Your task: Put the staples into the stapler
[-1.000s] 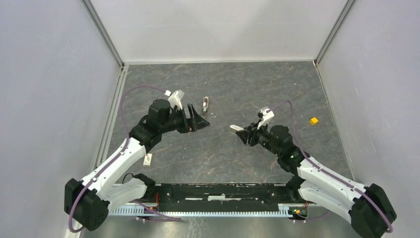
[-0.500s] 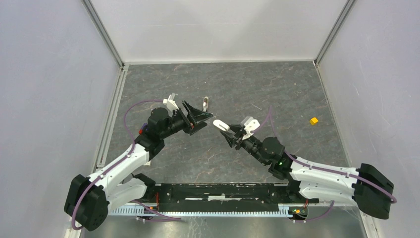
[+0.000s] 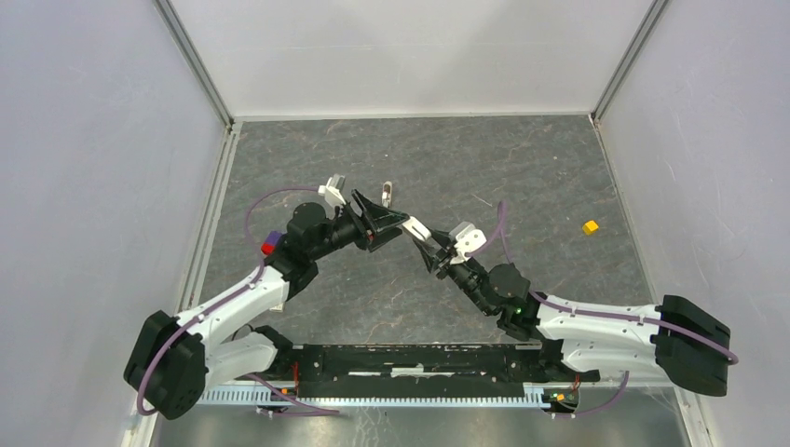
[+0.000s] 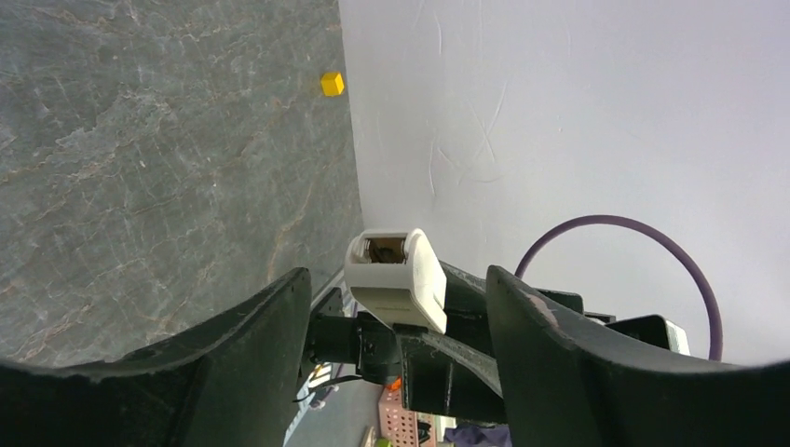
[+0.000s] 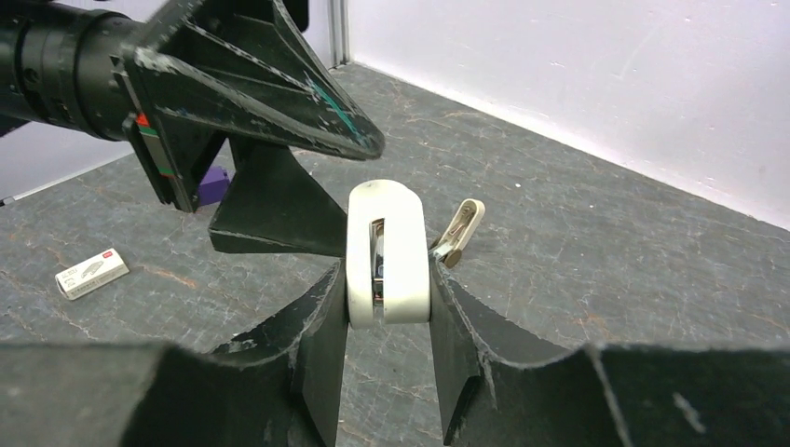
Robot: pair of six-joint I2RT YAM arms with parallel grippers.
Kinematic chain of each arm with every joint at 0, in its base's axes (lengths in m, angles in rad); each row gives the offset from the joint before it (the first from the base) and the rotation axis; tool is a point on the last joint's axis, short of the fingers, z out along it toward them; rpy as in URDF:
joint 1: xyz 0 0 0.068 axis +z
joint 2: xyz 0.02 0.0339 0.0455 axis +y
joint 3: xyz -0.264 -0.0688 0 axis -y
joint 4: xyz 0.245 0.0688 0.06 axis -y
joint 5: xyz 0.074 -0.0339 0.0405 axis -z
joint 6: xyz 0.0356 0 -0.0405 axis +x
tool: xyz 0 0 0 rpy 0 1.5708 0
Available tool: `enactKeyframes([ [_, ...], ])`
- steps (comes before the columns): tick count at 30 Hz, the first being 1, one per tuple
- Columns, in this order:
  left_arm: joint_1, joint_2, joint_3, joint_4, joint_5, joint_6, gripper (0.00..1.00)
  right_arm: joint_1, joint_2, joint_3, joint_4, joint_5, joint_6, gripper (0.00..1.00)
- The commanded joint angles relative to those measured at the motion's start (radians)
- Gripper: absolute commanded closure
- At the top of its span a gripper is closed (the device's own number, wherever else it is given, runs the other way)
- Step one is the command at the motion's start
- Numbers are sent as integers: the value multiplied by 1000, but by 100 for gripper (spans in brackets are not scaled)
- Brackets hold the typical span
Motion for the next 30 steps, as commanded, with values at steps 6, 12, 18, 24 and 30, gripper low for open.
enactKeyframes([
  [6,-27,85,-6,219,15,-95,46,23,48,40,122,40,-9,60],
  [12,-28,84,0,239,17,-74,86,24,65,37,114,36,6,51],
  [18,-26,84,8,260,53,3,98,23,35,37,-15,8,47,29],
  [24,-14,123,52,244,192,151,98,-21,-101,34,-222,-136,131,13],
  [30,-12,106,123,45,269,433,98,-170,-236,64,-423,-420,237,13],
])
